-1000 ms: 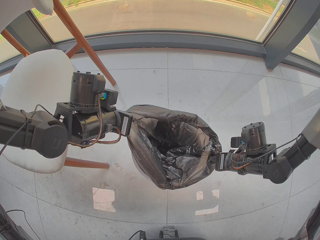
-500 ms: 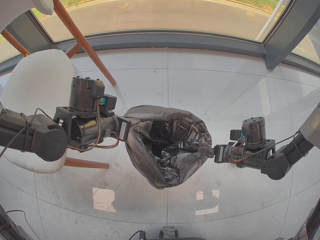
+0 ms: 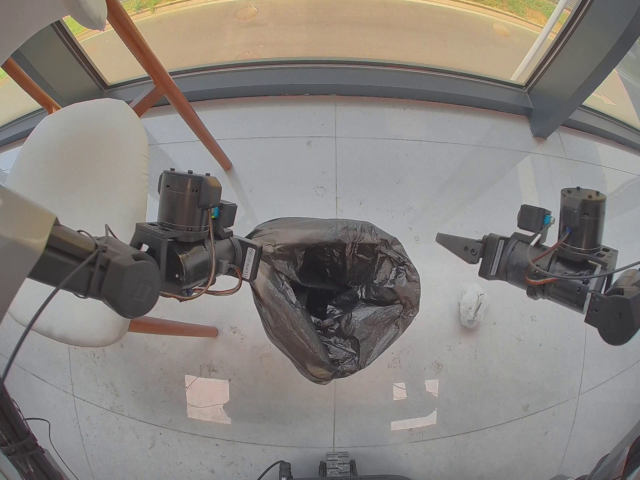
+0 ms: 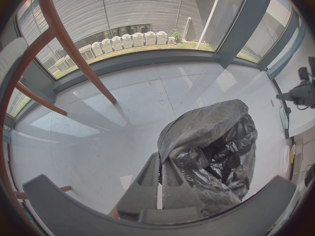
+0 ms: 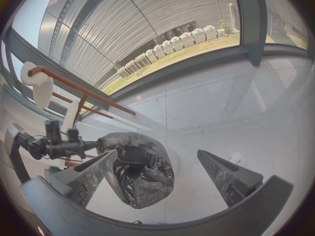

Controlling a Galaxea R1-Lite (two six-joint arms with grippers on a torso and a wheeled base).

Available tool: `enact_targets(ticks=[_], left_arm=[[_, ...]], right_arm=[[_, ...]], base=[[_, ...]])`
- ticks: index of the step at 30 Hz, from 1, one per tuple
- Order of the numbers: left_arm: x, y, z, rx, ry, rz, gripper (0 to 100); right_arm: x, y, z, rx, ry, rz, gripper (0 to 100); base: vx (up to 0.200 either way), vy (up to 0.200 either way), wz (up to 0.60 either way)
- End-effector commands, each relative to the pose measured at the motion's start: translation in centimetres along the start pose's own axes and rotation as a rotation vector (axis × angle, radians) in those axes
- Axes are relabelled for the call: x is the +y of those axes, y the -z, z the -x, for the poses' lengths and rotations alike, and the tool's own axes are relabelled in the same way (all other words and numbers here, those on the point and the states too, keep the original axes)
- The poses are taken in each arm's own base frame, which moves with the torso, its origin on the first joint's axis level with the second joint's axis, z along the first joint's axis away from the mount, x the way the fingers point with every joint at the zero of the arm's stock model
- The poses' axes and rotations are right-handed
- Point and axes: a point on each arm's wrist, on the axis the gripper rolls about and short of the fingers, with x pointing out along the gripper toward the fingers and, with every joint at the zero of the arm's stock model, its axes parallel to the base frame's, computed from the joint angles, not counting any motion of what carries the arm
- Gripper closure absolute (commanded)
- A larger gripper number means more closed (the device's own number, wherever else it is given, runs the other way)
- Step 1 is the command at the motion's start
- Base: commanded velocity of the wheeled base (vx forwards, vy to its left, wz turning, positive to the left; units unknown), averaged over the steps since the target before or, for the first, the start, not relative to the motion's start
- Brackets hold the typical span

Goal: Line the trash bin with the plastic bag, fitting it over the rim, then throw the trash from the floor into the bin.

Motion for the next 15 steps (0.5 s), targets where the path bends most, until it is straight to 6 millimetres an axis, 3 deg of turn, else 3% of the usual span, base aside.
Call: enact_targets(ticks=[1, 4, 5, 10, 12, 13, 14, 15], left_arm=[[-0.4, 1.8, -3.2, 0.044, -0.006, -0.008, 100], [-0.3, 1.9, -3.1, 0.053, -0.027, -0.010, 100], [-0.3, 1.9, -3.1, 0.057, -0.029, -0.011, 0], [-0.3, 1.9, -2.6, 0.060, -0.028, -0.012, 0], [-0.1, 1.4, -1.5, 0.045, -0.026, -0.010, 0], [0.0, 0.9, -0.1, 0.026, -0.017, -0.008, 0], [0.0, 0.9, -0.1, 0.026, -0.017, -0.008, 0], [0.2, 0.1, 2.0, -0.001, -0.010, -0.009, 0]], right_arm=[[0.7, -1.3, 2.9, -0.075, -0.018, 0.007, 0], [0.6, -1.0, 3.3, -0.071, -0.015, 0.007, 0], [0.6, -0.9, 3.4, -0.069, -0.014, 0.007, 0], [0.0, 0.4, 3.8, -0.033, 0.007, 0.003, 0], [-0.3, 0.5, 3.9, -0.030, 0.018, -0.002, 0], [-0.9, 0.6, 4.0, -0.028, 0.044, -0.007, 0], [-0.9, 0.6, 4.0, -0.028, 0.044, -0.007, 0], [-2.4, 1.1, 4.2, -0.006, 0.090, -0.016, 0]], base=[[0.000, 0.000, 0.00], [0.000, 0.000, 0.00], [0.000, 0.000, 0.00], [0.000, 0.000, 0.00], [0.000, 0.000, 0.00], [0.000, 0.000, 0.00], [0.000, 0.000, 0.00], [0.000, 0.000, 0.00]])
